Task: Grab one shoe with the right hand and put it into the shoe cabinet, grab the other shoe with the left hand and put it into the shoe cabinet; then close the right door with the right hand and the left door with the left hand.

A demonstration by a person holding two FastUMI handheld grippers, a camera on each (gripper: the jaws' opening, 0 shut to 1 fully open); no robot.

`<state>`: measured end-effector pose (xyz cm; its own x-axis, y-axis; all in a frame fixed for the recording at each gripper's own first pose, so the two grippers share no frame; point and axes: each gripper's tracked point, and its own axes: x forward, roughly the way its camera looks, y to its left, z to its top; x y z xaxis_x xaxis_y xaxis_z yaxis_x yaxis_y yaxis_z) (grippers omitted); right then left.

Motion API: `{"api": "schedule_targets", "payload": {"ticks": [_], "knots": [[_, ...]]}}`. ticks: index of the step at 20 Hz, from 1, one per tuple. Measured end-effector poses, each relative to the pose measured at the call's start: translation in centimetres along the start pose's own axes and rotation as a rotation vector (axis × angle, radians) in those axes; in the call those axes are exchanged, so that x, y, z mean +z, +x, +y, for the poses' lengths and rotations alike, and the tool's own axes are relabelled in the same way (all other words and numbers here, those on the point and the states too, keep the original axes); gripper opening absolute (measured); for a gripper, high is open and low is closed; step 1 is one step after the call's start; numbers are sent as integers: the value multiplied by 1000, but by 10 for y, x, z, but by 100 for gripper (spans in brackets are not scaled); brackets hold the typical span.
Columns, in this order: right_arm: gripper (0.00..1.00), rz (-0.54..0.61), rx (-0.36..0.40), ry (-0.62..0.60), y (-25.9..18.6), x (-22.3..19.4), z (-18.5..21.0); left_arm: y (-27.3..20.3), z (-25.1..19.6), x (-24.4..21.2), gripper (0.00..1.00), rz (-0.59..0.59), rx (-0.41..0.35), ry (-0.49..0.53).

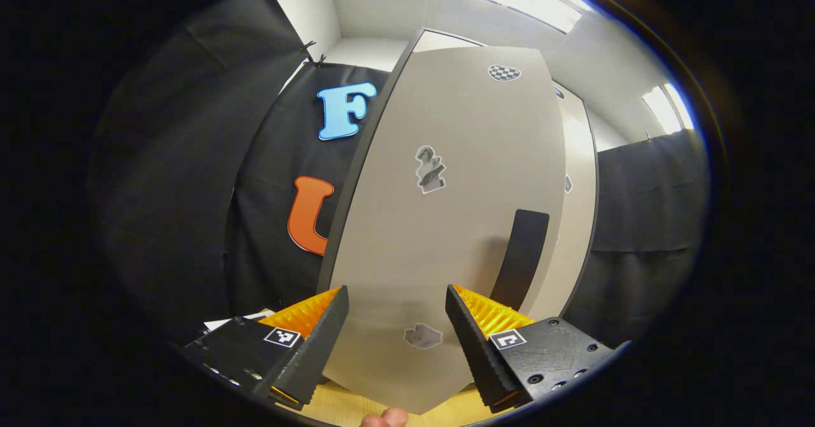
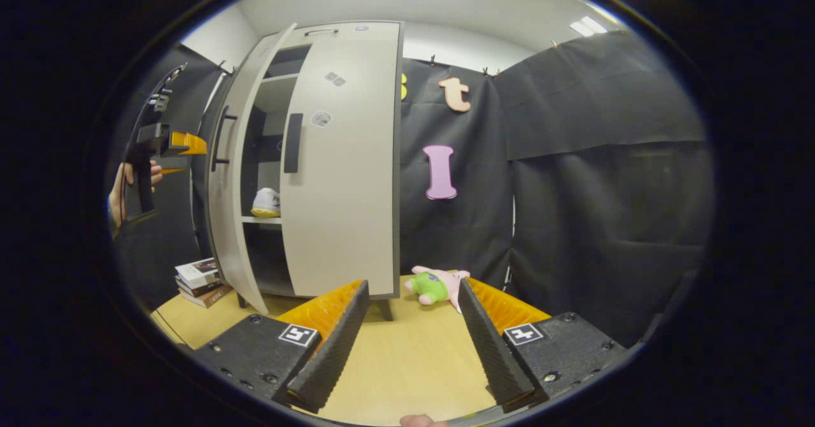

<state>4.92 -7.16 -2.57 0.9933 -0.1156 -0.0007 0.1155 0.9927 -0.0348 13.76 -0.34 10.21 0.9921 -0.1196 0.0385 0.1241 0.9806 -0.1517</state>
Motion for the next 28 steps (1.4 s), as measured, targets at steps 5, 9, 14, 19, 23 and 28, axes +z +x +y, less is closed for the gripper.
{"api": "schedule_targets", "payload": {"ticks": [5, 9, 14, 19, 23, 28], "knots": [[92, 3, 35, -7, -7, -4, 13, -36, 0, -21, 92, 11, 23, 54], [92, 2, 57, -9, -14, -5, 20, -74, -11, -48, 92, 43, 12, 75], [89, 1, 73, -6, -22, -6, 25, -118, -32, -83, 92, 72, 10, 102], [92, 17, 91, -11, -28, -17, 35, -154, -64, -130, 92, 106, -32, 232], [89, 34, 117, -16, -35, -22, 41, -181, -99, -161, 92, 146, -89, 241], [92, 44, 116, -15, -42, -28, 37, -204, -108, -180, 91, 166, -77, 202]]}}
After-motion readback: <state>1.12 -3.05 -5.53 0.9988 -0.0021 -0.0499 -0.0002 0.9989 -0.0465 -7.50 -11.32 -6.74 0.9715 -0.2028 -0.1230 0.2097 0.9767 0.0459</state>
